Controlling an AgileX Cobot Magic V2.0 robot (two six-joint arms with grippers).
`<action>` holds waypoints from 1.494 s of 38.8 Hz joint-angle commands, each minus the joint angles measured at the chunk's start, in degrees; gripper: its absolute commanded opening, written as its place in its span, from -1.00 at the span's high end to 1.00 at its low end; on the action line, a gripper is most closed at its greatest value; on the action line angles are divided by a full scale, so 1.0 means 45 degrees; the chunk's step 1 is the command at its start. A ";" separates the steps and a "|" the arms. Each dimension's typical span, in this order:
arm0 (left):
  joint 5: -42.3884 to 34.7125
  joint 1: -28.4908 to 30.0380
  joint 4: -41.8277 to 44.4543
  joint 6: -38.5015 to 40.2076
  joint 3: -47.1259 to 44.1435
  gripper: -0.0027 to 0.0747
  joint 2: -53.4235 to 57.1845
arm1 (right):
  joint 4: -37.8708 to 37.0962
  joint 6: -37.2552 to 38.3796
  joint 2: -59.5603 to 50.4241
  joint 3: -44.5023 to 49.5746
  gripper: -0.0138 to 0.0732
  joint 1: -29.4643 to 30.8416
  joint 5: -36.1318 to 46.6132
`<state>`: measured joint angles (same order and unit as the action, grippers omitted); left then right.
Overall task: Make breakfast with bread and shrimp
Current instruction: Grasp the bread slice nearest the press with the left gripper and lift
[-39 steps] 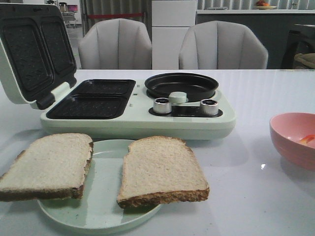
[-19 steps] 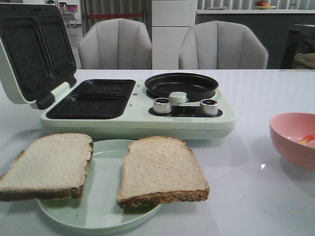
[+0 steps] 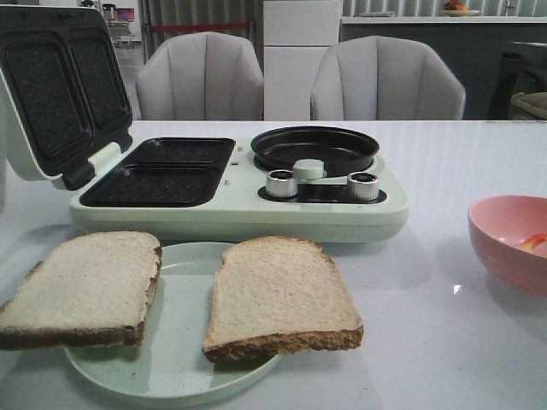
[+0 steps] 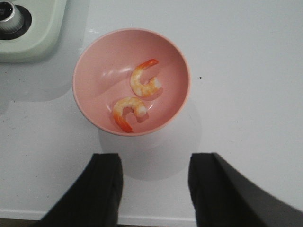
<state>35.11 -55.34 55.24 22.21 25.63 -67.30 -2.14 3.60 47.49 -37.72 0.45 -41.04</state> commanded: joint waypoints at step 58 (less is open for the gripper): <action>0.1248 -0.0083 0.6271 0.6243 0.0316 0.67 -0.4126 | -0.0115 -0.0018 -0.0023 -0.0448 -0.34 -0.0006 0.0691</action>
<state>37.28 -55.34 82.88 49.67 25.86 -87.52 -2.14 3.60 47.49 -37.72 0.45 -41.04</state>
